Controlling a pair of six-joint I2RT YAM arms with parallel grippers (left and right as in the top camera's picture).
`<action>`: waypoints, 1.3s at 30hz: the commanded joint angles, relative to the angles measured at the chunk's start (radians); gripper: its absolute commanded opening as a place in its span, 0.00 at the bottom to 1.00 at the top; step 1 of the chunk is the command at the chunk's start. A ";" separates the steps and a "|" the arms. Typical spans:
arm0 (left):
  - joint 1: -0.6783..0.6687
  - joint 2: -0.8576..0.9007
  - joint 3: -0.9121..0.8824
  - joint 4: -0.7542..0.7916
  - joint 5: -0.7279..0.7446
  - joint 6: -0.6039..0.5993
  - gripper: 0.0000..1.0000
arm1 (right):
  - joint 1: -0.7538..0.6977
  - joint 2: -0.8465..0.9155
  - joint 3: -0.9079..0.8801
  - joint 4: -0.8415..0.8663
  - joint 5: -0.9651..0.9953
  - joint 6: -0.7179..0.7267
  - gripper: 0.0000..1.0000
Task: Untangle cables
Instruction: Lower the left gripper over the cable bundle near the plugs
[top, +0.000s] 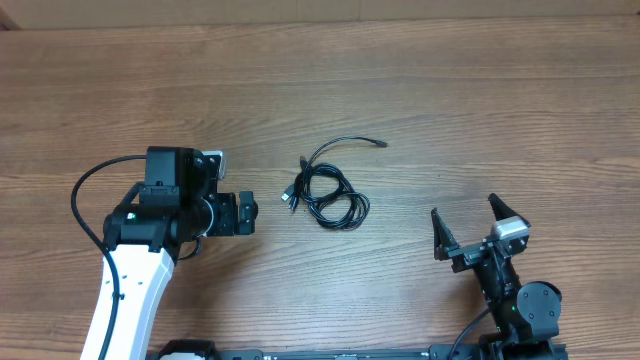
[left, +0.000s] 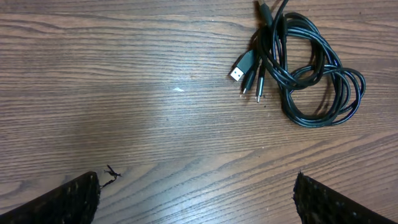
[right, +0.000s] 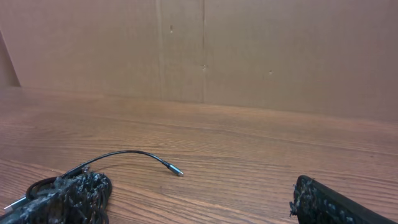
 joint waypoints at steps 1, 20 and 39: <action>0.003 0.003 0.027 0.003 0.012 0.011 1.00 | 0.006 -0.008 -0.010 0.005 0.001 0.003 1.00; -0.161 0.206 0.028 0.127 -0.033 0.016 0.99 | 0.007 0.012 -0.010 0.005 -0.026 0.431 1.00; -0.311 0.394 0.030 0.404 -0.024 -0.398 1.00 | 0.007 0.092 -0.010 0.013 -0.018 0.430 1.00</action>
